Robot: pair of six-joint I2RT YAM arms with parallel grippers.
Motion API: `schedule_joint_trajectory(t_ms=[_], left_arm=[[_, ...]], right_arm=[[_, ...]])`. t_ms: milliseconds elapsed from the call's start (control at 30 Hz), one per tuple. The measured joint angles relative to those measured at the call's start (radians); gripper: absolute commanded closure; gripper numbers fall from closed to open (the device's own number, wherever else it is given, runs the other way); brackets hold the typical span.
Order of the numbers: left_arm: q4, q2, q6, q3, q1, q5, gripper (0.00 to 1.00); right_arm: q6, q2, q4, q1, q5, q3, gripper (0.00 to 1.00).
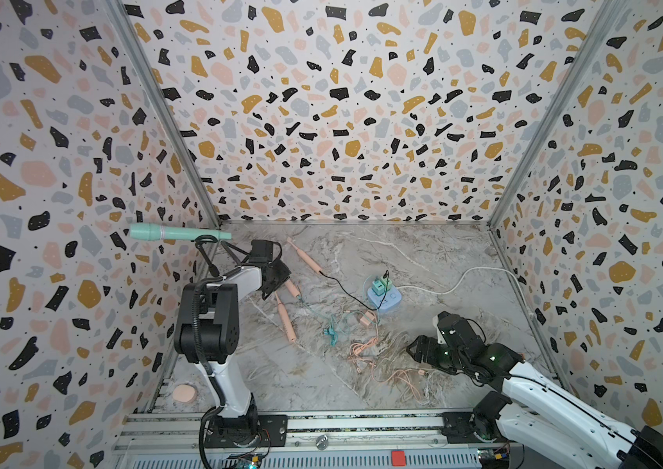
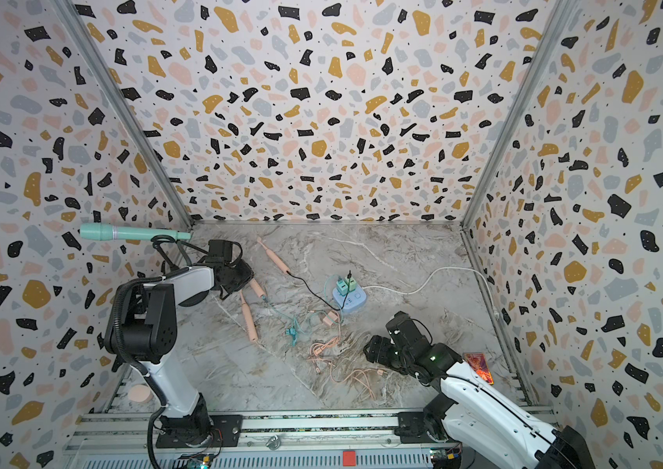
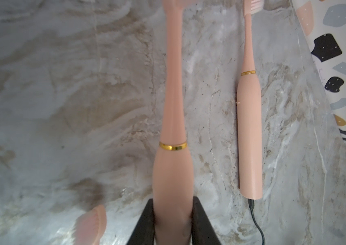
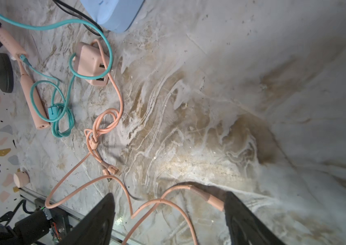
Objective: Charge the electric toothbrush
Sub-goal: Place the electric toothbrush at the center of the board.
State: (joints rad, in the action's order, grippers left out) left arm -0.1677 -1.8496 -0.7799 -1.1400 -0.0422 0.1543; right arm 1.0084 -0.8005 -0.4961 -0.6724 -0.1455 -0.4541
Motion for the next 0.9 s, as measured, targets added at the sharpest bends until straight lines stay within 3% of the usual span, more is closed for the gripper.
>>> schedule_joint_trajectory(t_ms=[67, 167, 400, 567, 667, 900], left_arm=[[-0.006, 0.008, 0.003, -0.002, 0.0, -0.001, 0.38], [-0.028, 0.019, 0.008, -0.019, 0.0, -0.003, 0.3], [-0.055, 0.079, 0.011, -0.063, -0.002, 0.017, 0.22], [-0.055, 0.237, 0.022, -0.054, -0.017, 0.027, 0.2], [-0.049, 0.331, 0.034, -0.022, -0.027, 0.029, 0.19], [-0.059, 0.468, 0.06, 0.097, -0.061, 0.026, 0.17]], right_arm=[[0.051, 0.002, -0.011, -0.01, 0.006, 0.001, 0.18], [0.135, 0.006, -0.02, -0.029, 0.008, 0.014, 0.18], [0.405, 0.031, 0.016, -0.174, 0.041, 0.117, 0.28], [0.524, 0.011, 0.09, -0.183, 0.073, 0.151, 0.41], [0.554, -0.033, 0.12, -0.156, 0.099, 0.144, 0.45], [0.451, -0.167, 0.244, 0.077, 0.082, 0.12, 0.52]])
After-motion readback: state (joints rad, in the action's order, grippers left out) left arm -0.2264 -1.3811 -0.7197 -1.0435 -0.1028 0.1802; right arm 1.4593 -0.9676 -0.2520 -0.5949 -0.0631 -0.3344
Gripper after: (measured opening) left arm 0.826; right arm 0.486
